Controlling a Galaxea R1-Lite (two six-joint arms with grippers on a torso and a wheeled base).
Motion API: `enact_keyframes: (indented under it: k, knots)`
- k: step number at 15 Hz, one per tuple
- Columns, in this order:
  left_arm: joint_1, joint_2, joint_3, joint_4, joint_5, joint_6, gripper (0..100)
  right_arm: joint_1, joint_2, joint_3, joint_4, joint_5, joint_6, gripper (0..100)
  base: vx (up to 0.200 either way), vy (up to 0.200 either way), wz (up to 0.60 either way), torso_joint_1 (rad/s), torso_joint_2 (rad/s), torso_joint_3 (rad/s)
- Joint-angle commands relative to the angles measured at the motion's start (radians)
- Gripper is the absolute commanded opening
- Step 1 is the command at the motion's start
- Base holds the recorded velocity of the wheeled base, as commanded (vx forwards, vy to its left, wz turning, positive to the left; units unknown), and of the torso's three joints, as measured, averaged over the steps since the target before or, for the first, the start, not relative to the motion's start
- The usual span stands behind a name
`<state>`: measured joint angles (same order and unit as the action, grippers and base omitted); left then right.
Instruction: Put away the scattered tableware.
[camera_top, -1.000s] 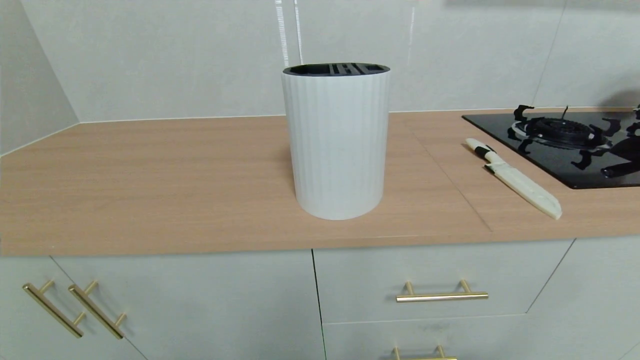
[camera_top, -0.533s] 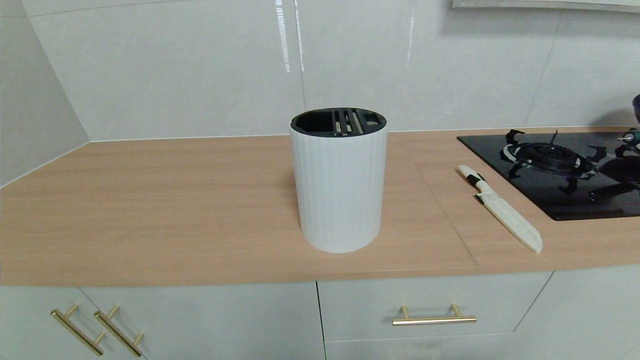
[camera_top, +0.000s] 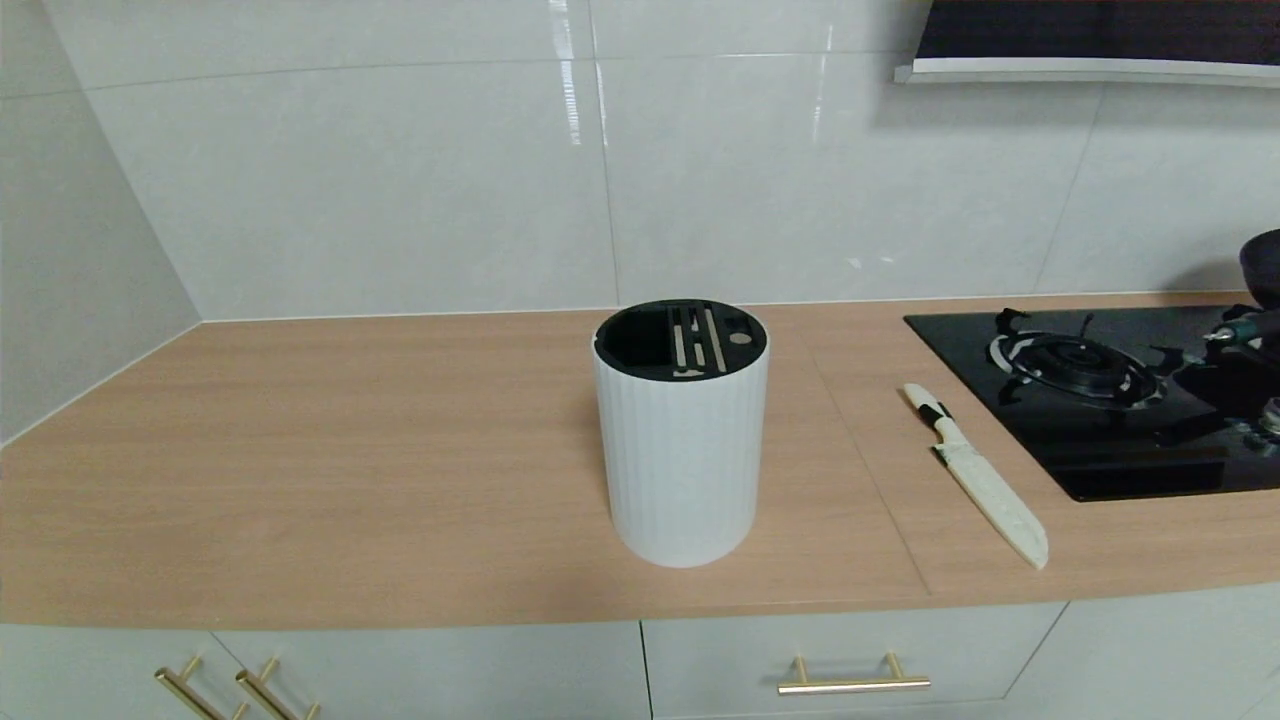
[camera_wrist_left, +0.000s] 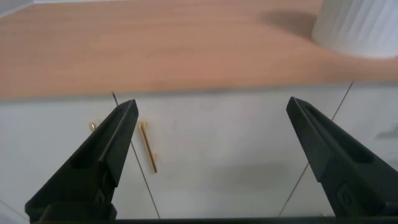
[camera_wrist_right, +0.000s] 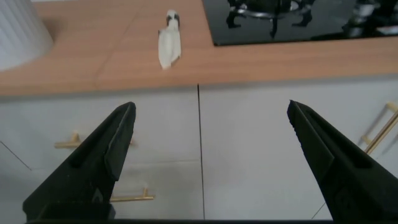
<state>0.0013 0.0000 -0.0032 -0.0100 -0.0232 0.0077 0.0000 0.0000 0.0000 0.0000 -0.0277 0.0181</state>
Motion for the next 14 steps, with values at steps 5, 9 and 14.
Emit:
enact_keyframes:
  k: [5,9,14]
  knots:
    - [0.000,0.000,0.000,-0.001,0.000,0.000,100,0.002,0.002,0.000,0.000,0.000,0.000,100,0.000,0.000,0.00,0.234,-0.54,-0.308]
    - [0.000,0.000,0.000,-0.001,0.000,0.000,100,0.002,0.002,0.000,0.000,0.000,0.000,100,0.000,0.000,0.00,0.257,-0.58,-0.320]
    - [0.000,0.000,0.000,-0.001,0.000,0.000,100,0.002,0.002,0.000,0.000,0.000,0.000,100,0.000,0.000,0.00,0.224,-0.49,-0.272]
